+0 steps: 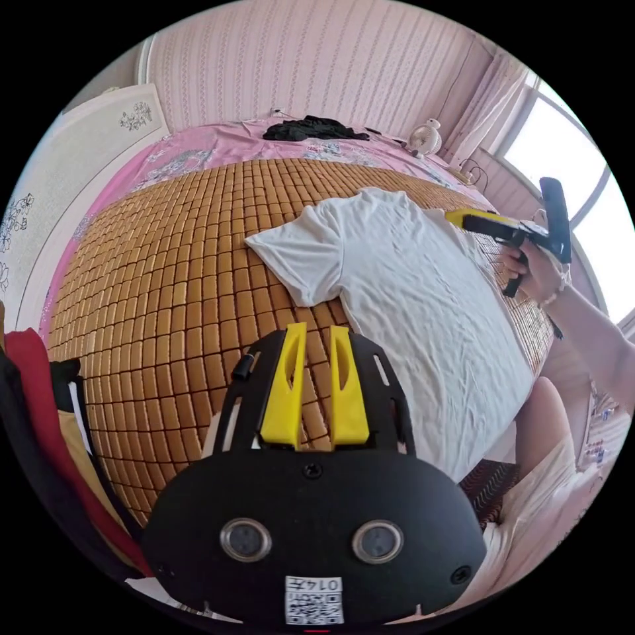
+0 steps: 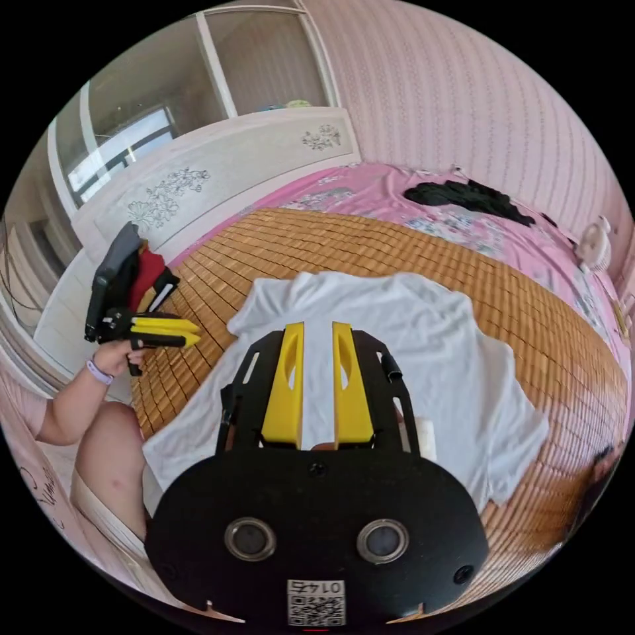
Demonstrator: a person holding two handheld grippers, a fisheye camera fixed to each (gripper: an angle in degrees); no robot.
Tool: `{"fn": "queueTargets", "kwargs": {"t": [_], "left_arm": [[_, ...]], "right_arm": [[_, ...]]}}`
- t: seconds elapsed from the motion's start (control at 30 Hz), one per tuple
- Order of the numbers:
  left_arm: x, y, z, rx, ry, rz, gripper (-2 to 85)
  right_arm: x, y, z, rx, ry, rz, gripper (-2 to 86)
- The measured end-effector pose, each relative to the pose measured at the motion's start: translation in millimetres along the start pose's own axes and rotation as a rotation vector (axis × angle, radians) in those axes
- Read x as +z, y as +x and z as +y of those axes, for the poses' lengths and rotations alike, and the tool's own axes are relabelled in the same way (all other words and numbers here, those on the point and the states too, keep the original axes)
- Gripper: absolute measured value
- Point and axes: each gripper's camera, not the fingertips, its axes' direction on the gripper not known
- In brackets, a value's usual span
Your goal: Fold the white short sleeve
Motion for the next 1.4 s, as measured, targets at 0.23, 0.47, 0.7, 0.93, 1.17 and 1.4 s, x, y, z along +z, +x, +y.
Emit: {"fn": "queueTargets", "kwargs": {"t": [0.23,0.47,0.7,0.93,1.17,1.4], "left_arm": [[22.0,104.8,-79.2,0.185,-0.008,0.141,5.0],[78.9,244.9,-199.6,0.423,-0.097,0.226,5.0],[144.2,345.7,-310.4,0.473,-0.142,0.297,5.2],[209.9,436.6,-384.8,0.535,-0.191,0.24,5.8],[264.5,481.1,-409.5,0.53,-0.286,0.142,5.6],[246.6,483.0,-413.3,0.508,-0.168,0.271,-0.6]], "right_arm": [[-64.3,116.3,136.0,0.281,-0.1,0.229,7.5],[-56.2,166.1,145.6,0.351,-0.051,0.127,7.9],[-40.7,200.6,139.3,0.377,-0.024,0.113,8.5],[-39.0,229.1,157.9,0.46,-0.028,-0.028,1.3],[-37.7,226.5,164.9,0.435,-0.022,-0.051,0.1],[-53.8,217.4,173.0,0.433,0.052,0.035,0.0]]}}
